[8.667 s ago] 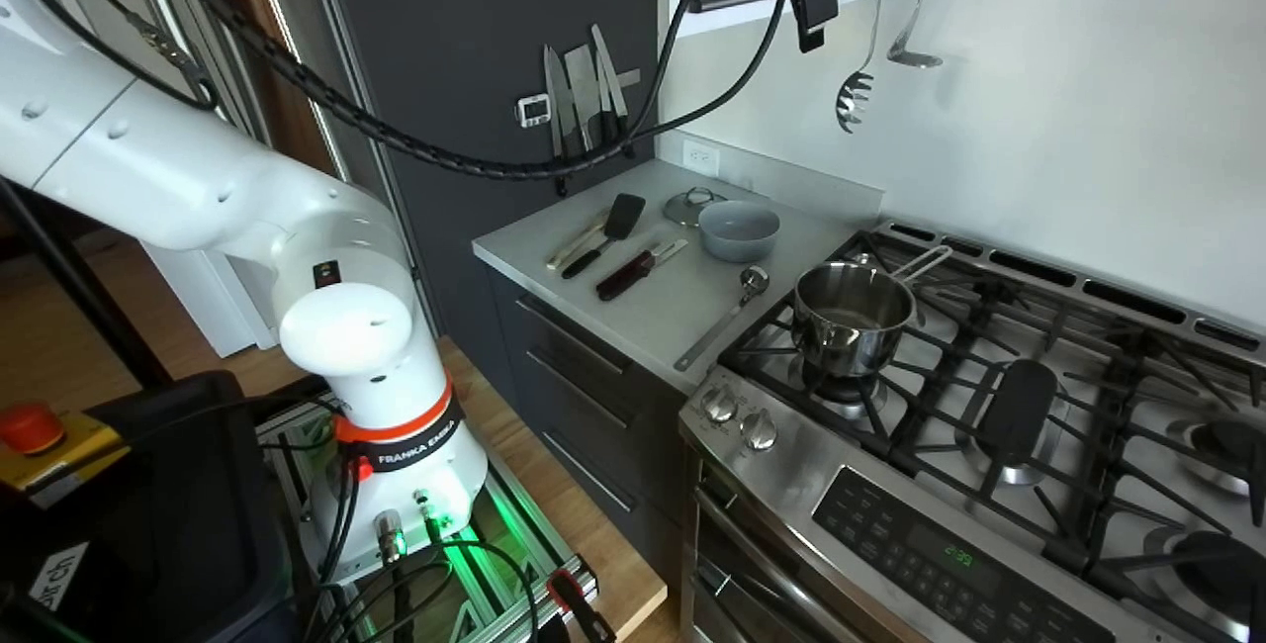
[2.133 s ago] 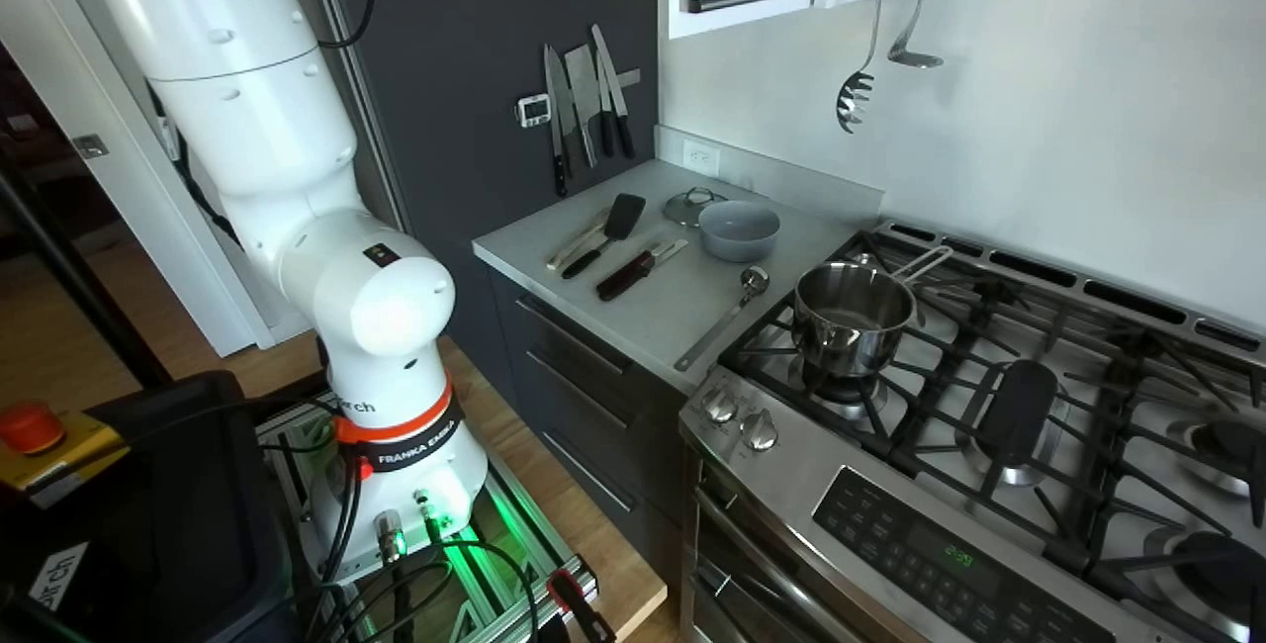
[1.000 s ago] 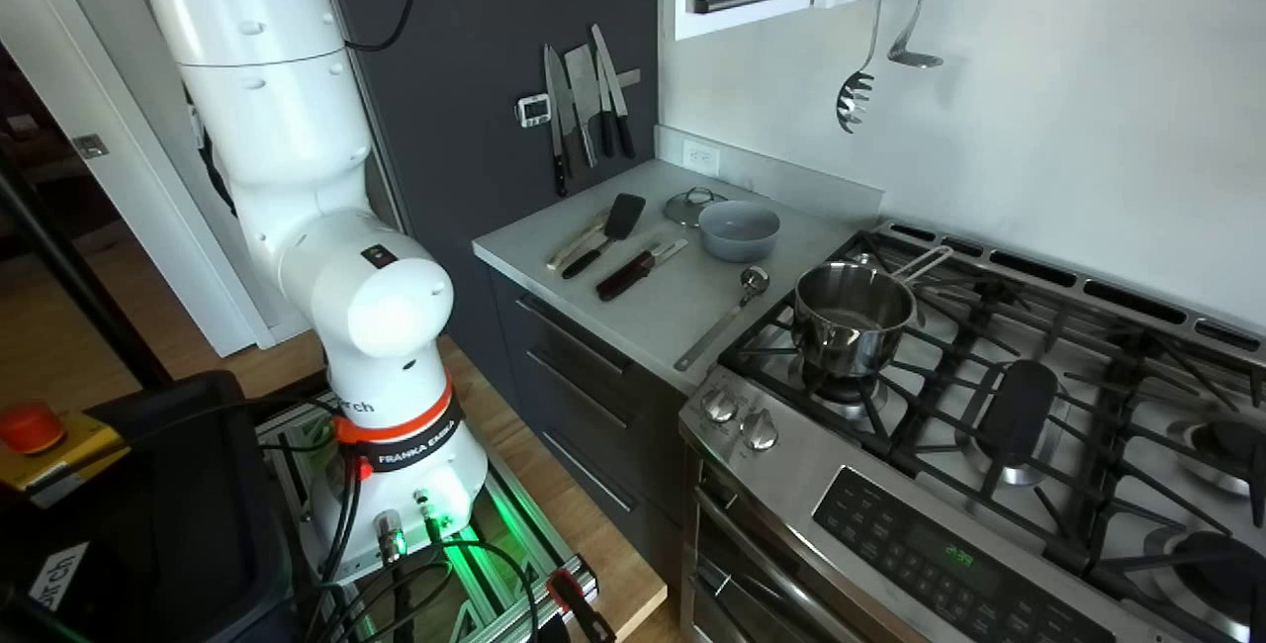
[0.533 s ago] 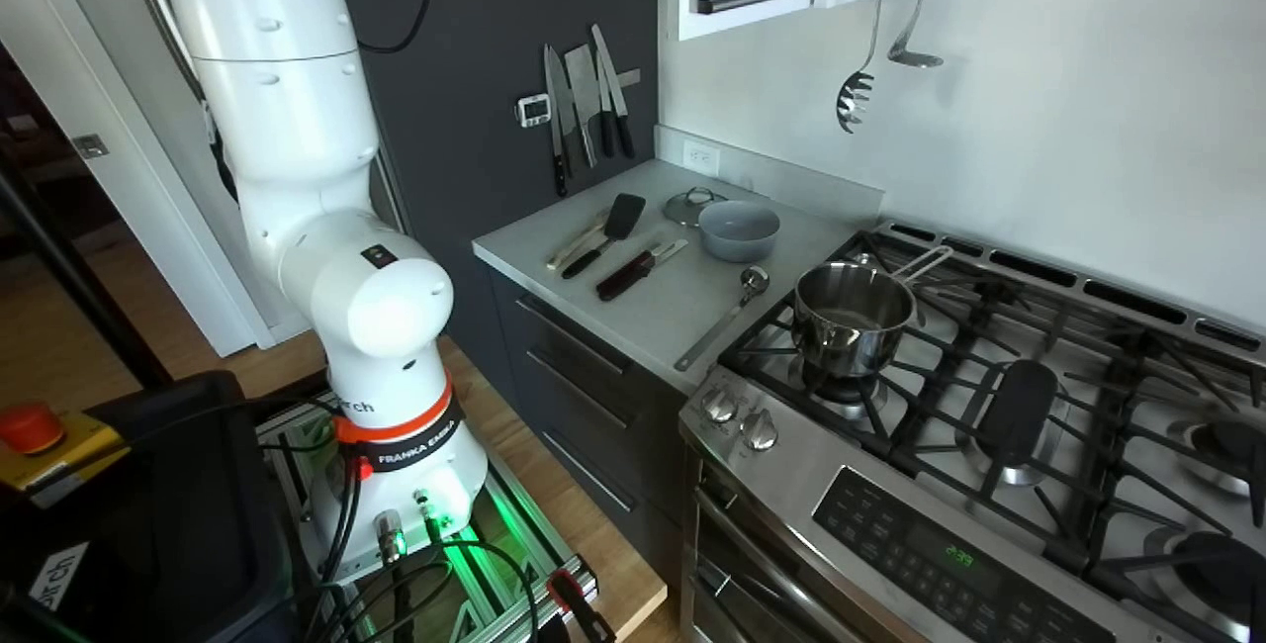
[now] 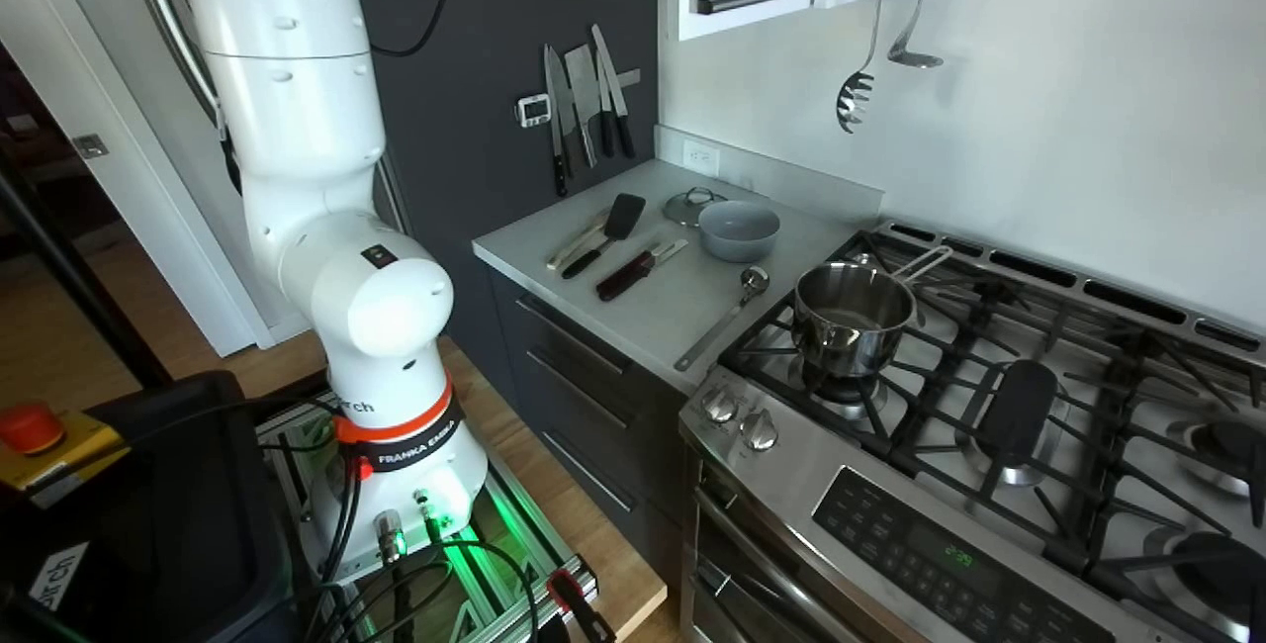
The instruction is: Open the top right cupboard door then take the container out of it and put it on the countertop
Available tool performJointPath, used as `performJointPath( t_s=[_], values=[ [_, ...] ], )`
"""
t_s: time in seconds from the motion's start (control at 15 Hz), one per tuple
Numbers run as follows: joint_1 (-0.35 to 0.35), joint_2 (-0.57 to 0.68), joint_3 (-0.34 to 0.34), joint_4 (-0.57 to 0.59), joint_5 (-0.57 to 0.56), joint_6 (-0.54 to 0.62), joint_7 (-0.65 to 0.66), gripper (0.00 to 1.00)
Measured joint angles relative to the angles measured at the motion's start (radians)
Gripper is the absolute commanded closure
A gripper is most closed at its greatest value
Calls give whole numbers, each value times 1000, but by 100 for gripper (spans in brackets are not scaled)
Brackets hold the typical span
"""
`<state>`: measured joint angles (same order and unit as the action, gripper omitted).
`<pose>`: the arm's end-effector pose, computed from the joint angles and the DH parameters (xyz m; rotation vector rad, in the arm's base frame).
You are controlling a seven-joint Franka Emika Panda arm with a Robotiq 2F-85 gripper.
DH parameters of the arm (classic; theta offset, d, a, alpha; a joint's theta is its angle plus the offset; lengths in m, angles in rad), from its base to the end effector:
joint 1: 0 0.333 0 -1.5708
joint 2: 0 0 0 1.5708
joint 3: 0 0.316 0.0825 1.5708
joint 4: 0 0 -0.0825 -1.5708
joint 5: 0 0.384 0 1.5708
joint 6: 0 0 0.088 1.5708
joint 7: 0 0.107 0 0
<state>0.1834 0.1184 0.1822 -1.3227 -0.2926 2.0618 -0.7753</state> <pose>0.5898 0.1994 0.7357 2.1946 1.4822 0.7570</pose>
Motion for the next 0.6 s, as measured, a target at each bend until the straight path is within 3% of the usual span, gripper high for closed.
performJointPath(
  t_s=[0.33,0.4,0.53,0.6],
  values=[
    [0,14,-3,17,-3,0,6,65],
    [0,14,-4,18,-3,0,8,24],
    [0,14,-6,22,-4,0,11,28],
    [0,14,-7,26,-5,0,15,21]
  ],
)
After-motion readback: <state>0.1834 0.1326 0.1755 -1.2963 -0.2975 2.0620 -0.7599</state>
